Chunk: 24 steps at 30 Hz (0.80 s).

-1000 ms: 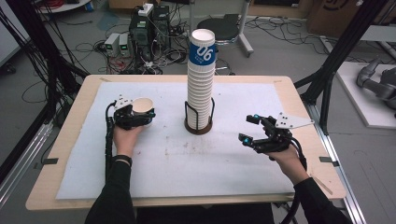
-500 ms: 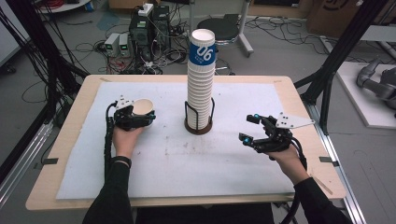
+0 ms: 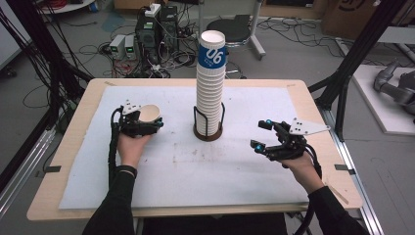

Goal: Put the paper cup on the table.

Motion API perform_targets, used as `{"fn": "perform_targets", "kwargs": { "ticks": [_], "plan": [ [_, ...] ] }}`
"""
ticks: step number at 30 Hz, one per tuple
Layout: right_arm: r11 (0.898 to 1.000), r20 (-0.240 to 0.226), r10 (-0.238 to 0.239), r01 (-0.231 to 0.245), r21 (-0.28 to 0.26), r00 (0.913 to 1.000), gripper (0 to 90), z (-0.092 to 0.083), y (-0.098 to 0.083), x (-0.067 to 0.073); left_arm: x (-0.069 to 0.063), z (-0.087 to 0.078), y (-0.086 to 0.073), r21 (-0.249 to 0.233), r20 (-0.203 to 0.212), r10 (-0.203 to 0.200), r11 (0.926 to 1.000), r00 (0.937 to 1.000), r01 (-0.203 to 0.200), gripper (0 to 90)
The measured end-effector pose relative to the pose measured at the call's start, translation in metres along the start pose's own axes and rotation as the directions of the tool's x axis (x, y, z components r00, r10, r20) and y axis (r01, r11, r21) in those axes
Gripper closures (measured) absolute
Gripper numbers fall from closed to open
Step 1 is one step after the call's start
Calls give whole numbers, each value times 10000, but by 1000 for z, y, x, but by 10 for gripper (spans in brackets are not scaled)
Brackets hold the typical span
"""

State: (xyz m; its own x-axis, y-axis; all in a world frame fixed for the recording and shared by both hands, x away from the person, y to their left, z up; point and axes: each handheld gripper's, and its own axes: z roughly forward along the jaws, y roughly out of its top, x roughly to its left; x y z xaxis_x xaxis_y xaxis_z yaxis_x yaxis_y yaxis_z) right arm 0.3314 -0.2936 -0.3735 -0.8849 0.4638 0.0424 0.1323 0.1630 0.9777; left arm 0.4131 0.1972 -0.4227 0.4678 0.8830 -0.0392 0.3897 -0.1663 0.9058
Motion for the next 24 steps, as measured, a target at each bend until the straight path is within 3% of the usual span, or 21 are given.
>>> {"fn": "perform_targets", "kwargs": {
  "ticks": [2, 12, 17, 24],
  "plan": [
    [10000, -7, 7, -7, 2, 10000, 195, 0, 0, 0, -1, -1, 1, 127, -188, -51, 9999, 9998, 53, 66],
    [10000, -32, -31, 31, -20, 10000, 195, 0, 0, 0, -2, -15, -1, 215, -289, -129, 9997, 9995, 136, 66],
    [10000, -40, -36, 35, -8, 10000, 195, 0, 0, 0, -3, -26, 1, 208, -428, 72, 9998, 9991, -63, 66],
    [10000, -35, 25, -24, 19, 10000, 195, 0, 0, 0, -5, -44, 2, -131, -480, 110, 9998, 9988, -117, 66]
  ]
}}
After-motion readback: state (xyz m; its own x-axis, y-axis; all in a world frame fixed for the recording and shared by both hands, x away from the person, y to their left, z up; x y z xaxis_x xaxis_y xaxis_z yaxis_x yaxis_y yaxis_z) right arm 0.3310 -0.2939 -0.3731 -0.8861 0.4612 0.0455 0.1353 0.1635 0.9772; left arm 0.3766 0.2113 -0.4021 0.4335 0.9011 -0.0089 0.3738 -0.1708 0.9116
